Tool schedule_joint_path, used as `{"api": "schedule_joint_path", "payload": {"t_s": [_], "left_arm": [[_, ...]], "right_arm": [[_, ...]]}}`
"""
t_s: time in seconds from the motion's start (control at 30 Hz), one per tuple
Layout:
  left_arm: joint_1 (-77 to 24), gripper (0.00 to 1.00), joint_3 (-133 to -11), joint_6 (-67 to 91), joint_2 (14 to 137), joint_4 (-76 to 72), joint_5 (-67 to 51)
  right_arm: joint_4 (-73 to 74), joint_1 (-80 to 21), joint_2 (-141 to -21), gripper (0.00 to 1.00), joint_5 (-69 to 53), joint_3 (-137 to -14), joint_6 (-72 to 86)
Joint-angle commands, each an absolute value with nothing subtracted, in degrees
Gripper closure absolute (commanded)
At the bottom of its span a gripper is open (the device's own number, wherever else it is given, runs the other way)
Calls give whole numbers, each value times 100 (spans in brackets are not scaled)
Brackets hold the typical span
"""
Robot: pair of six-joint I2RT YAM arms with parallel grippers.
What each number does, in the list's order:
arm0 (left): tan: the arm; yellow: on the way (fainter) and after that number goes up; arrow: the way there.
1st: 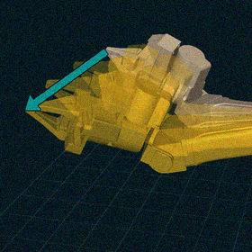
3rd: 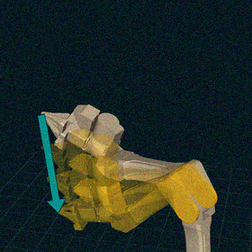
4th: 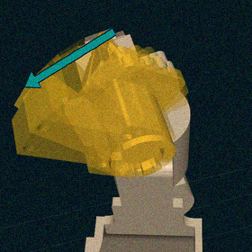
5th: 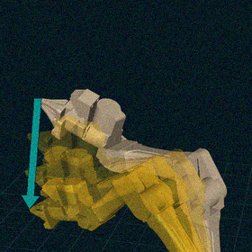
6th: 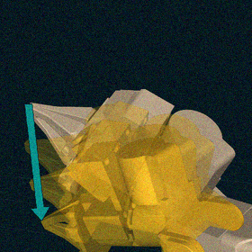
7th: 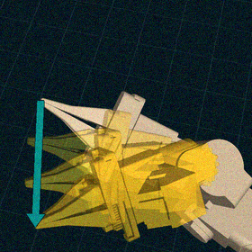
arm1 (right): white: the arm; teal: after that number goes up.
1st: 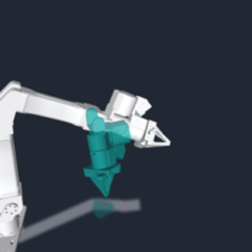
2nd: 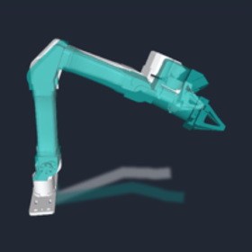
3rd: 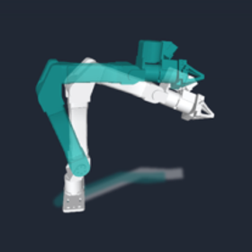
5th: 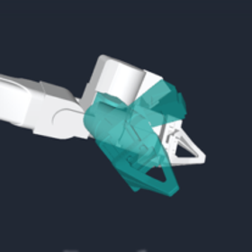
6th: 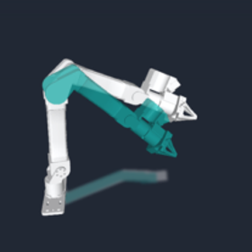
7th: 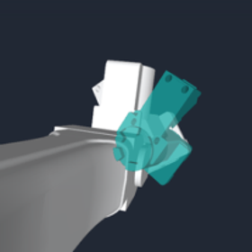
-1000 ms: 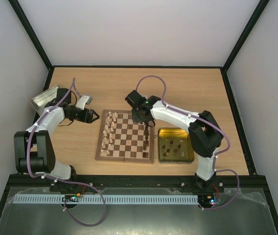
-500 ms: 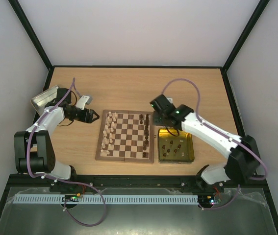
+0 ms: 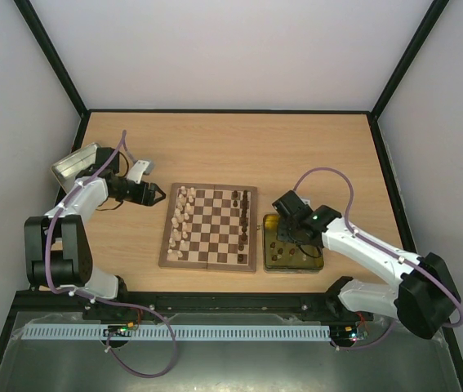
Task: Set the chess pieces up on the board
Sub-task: Pick up the chess piece from the storage box.
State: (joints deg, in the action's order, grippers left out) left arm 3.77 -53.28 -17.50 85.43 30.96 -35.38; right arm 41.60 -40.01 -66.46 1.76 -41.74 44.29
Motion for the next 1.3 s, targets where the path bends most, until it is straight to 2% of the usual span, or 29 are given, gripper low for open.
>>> {"api": "schedule_joint_path", "payload": {"t_s": [0.0,0.67,1.27], "left_arm": [[360,30,-5335,-1754,8578,3160,-3518],[360,30,-5323,-1767,8613,3145,-3542],[281,30,-5336,-1763,8635,3145,-3515]], "right_arm": [[3954,-3928,-6661,75,-7,-3928,4483],[3567,-3615,-7482,76,-44,-4017,4255],[3511,-3550,-7815,87,-68,-4158,4087]]}}
